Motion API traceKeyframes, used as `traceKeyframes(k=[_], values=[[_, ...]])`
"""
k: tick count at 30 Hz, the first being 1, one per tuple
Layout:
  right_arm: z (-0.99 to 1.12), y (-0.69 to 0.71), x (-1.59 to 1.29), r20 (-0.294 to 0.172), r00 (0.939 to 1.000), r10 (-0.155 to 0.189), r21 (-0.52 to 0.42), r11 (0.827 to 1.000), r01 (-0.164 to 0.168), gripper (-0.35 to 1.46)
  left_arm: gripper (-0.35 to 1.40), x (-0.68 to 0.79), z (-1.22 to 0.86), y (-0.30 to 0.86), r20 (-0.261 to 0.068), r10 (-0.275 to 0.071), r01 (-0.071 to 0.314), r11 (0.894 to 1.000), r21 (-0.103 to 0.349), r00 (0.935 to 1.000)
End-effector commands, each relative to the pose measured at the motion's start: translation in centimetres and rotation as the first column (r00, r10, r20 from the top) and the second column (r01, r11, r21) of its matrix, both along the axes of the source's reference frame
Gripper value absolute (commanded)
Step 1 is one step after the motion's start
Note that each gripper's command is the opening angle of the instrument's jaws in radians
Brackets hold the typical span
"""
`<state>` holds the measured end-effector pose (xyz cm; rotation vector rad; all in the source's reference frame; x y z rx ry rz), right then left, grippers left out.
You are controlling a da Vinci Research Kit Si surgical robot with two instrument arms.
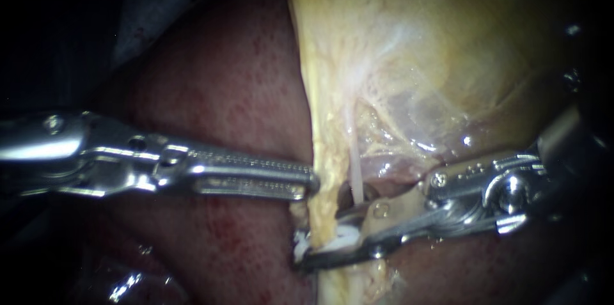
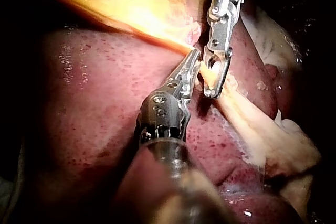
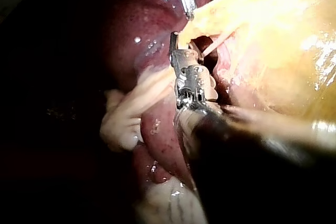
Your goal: Clipping first clip left tube
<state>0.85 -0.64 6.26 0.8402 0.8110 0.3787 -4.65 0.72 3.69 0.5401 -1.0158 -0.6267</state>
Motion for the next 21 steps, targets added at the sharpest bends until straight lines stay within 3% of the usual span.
traceKeyframes(k=[1,21], values=[[0.01,0.02,-0.01,-0.001,1.0,-0.002,-0.002,1.0,0.002,-0.18,-0.35,0.0,0.0,0.0,0.0,0.0,0.0,1.0,0.0,1.0],[0.01,0.02,-0.02,0.001,1.0,-0.004,-0.003,1.0,0.004,-0.2,-0.35,-0.01,0.0,0.0,-0.001,-0.001,0.001,1.0,0.0,1.0]])
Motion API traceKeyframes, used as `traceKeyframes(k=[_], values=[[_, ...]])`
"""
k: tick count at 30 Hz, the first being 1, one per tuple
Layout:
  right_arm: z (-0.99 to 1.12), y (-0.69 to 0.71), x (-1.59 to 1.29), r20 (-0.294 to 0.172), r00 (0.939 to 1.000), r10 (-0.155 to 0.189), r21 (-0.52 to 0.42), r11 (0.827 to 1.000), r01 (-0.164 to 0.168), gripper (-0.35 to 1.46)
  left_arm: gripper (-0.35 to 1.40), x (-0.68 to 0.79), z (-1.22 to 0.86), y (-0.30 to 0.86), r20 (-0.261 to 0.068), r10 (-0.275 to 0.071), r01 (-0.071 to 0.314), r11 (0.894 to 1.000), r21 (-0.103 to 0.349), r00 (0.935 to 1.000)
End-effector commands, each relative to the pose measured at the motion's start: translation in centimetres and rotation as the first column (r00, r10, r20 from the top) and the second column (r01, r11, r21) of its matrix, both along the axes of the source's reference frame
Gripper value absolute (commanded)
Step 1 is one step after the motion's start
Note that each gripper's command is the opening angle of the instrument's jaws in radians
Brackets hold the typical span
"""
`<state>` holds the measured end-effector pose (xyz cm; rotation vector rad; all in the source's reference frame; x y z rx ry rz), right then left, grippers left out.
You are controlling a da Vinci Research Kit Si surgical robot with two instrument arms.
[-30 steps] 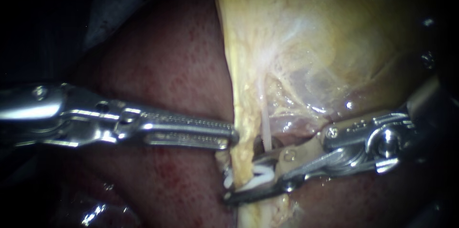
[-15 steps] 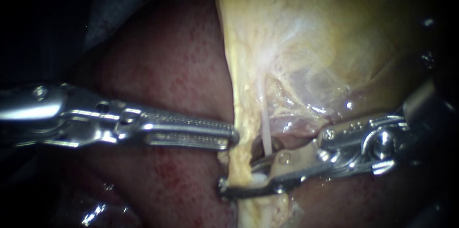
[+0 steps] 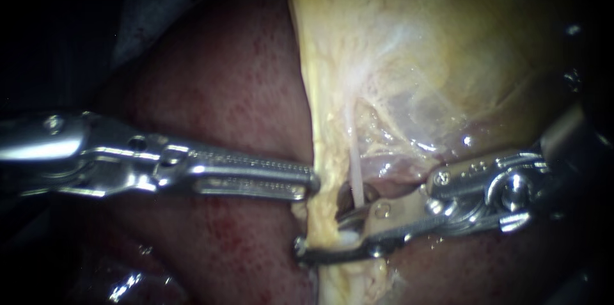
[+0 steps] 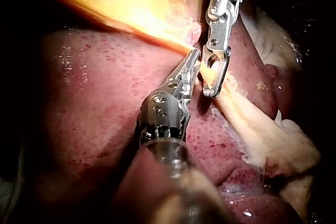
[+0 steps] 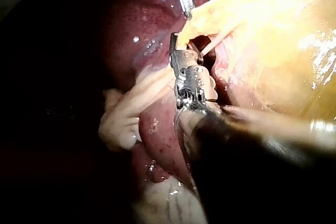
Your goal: Clipping first clip left tube
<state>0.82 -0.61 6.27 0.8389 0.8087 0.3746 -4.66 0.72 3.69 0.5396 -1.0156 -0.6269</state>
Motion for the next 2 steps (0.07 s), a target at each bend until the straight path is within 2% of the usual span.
traceKeyframes(k=[1,2], values=[[0.0,0.0,0.0,0.0,1.0,0.0,0.0,1.0,0.0,-0.2,-0.35,0.0,0.0,0.0,0.0,0.0,0.0,1.0,0.0,1.0],[0.0,0.0,0.0,0.0,1.0,0.0,0.0,1.0,0.0,-0.2,-0.35,0.0,0.0,0.0,0.0,0.0,0.0,1.0,0.0,1.0]])
